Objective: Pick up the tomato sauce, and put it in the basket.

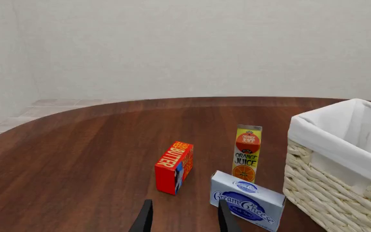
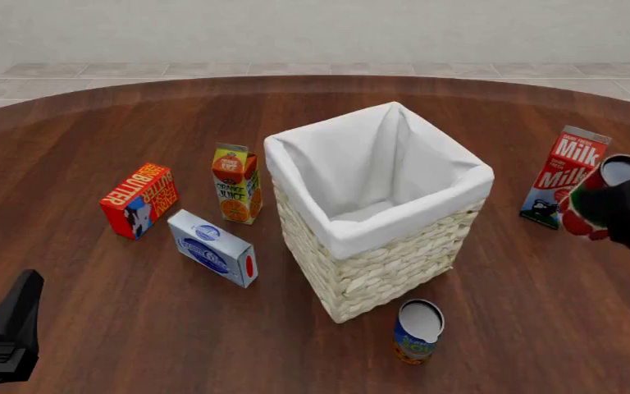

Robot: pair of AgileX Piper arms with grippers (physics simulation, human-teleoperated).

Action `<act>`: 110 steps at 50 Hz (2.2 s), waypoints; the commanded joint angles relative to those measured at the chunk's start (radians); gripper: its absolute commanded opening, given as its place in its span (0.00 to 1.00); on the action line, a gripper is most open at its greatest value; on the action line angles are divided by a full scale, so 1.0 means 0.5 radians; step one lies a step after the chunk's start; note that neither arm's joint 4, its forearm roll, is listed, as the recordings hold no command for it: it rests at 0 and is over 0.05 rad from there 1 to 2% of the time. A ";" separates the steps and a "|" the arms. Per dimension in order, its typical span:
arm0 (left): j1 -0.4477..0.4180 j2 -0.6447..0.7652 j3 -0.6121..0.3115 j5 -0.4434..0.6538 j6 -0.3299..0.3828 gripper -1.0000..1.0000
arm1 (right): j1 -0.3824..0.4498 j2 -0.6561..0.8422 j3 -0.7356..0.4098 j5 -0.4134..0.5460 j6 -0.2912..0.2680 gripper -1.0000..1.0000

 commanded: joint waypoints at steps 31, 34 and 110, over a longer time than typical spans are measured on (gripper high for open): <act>0.000 0.000 0.000 0.000 0.000 1.00 | 0.351 0.439 -0.514 -0.030 0.064 0.00; 0.000 0.000 0.000 0.000 -0.001 1.00 | 0.362 0.466 -0.531 -0.041 0.066 0.00; 0.001 0.000 0.000 0.000 0.000 1.00 | 0.634 1.363 -1.099 -0.278 0.053 0.00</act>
